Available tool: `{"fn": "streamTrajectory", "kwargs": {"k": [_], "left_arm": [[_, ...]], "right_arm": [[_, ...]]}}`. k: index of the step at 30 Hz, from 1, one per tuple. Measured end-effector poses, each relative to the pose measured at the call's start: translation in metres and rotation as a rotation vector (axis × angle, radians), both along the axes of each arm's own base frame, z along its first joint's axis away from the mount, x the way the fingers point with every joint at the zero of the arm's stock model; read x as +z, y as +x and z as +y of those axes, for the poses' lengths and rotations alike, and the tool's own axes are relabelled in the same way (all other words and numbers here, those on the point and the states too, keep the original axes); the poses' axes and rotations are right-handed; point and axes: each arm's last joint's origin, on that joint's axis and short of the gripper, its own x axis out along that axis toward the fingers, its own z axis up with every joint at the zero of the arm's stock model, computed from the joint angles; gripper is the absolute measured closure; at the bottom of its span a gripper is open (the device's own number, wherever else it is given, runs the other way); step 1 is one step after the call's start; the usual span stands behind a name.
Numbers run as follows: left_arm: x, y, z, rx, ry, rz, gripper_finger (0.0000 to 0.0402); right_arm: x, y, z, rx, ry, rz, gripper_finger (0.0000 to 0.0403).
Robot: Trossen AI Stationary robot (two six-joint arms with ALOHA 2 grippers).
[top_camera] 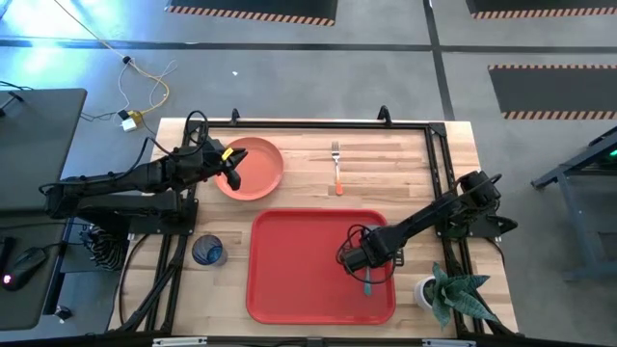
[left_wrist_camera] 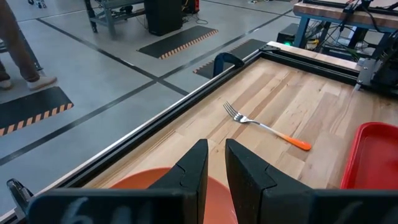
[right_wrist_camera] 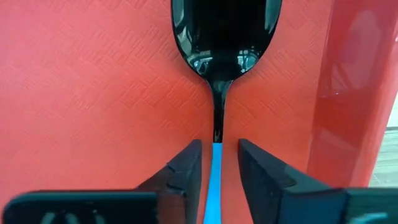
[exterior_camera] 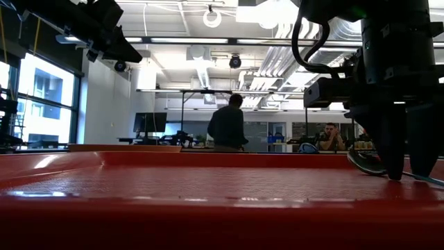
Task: Pick and place plate/cup/fork/spoon on tray
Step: Put the orange plate on the red tray to the left of the blue spoon
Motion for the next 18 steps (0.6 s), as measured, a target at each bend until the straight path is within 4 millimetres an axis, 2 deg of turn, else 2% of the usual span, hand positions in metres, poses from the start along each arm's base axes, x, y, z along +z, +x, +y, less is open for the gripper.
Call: {"fn": "streamTrajectory", "kwargs": {"k": [4, 18], "left_arm": [[0.0000, 0.0000, 0.0000, 0.000, 0.000, 0.000, 0.0355], [0.0000, 0.0000, 0.0000, -0.007, 0.019, 0.015, 0.0355]], "right_arm": [[0.0000, 0.0000, 0.0000, 0.007, 0.000, 0.000, 0.0293], [0.0003, -0.0004, 0.0005, 0.009, 0.022, 0.011, 0.0293]]}}
